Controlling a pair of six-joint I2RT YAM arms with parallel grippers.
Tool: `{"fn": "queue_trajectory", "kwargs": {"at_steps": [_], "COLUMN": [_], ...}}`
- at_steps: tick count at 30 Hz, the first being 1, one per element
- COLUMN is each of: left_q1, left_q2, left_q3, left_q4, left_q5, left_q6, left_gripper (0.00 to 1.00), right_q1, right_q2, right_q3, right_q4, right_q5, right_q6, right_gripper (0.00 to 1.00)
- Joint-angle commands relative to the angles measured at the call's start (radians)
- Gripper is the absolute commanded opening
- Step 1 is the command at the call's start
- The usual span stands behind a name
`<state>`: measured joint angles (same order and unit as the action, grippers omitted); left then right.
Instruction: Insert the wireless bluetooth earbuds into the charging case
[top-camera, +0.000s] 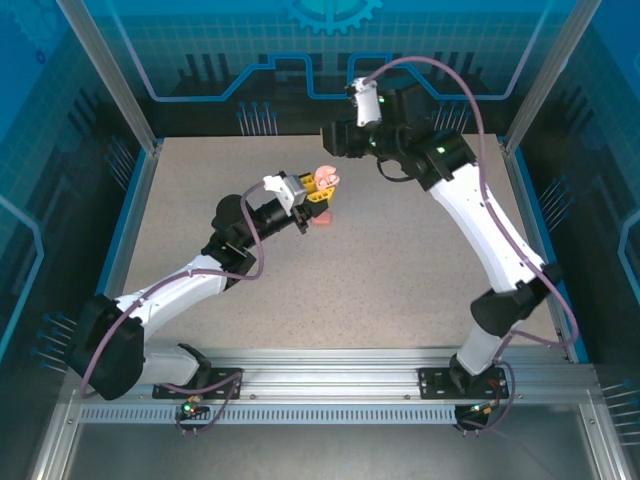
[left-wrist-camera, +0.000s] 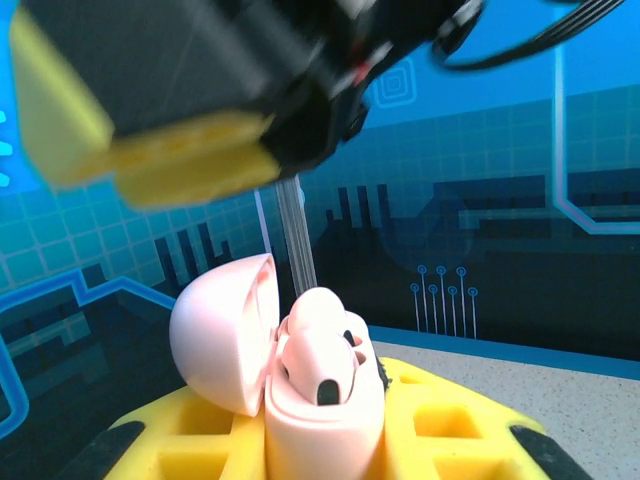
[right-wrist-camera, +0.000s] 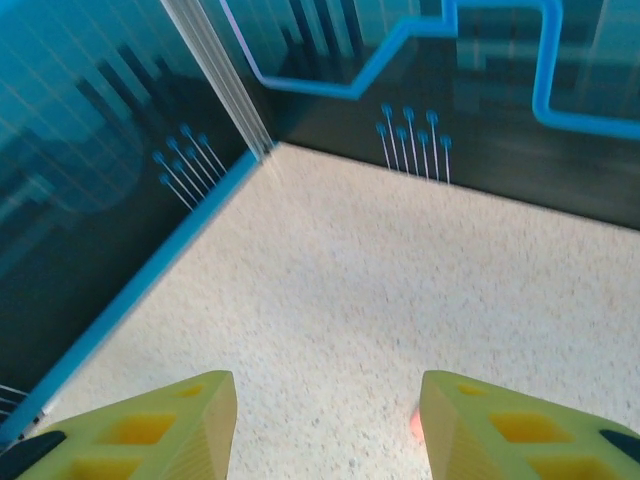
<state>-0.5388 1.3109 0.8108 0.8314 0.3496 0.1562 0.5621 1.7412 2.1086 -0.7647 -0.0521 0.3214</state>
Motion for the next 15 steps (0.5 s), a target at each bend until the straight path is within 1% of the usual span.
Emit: {"fn": "queue_trajectory", "kwargs": {"at_steps": [1, 4, 6, 11, 15], "left_q1": [-0.014, -0.019, -0.02, -0.02, -0.022], "left_q2": [0.017, 0.026, 0.031, 0.045, 0.056], "left_q3": [0.007, 0.005, 0.006, 0.006, 0.009], "left_q4": [0.012, 0.012, 0.016, 0.028, 0.032], "left_q5": [0.022, 0.013, 0.003, -0.01, -0.012], "left_q6": [-0.017, -0.019, -0.028, -0.04, -0.048], "left_gripper": [0.0, 0.0, 0.0, 0.0, 0.0], "right_q1": [0.001, 0.015, 0.027, 0.045, 0.042], "right_q2": [0.049, 0.05, 0.02, -0.138, -0.239], "right_q3": [0.068, 0.049, -0.005, -0.206, -0.329], "right_q4": [-0.128, -0.137, -0.124, -0.058, -0.027], "right_q5": [-0.002, 0.003, 0.009, 0.033, 0.061], "right_q6": [-0.015, -0.021, -0.024, -0.017, -0.004], "right_gripper": [0.51, 0.49, 0.47, 0.46, 0.45]}}
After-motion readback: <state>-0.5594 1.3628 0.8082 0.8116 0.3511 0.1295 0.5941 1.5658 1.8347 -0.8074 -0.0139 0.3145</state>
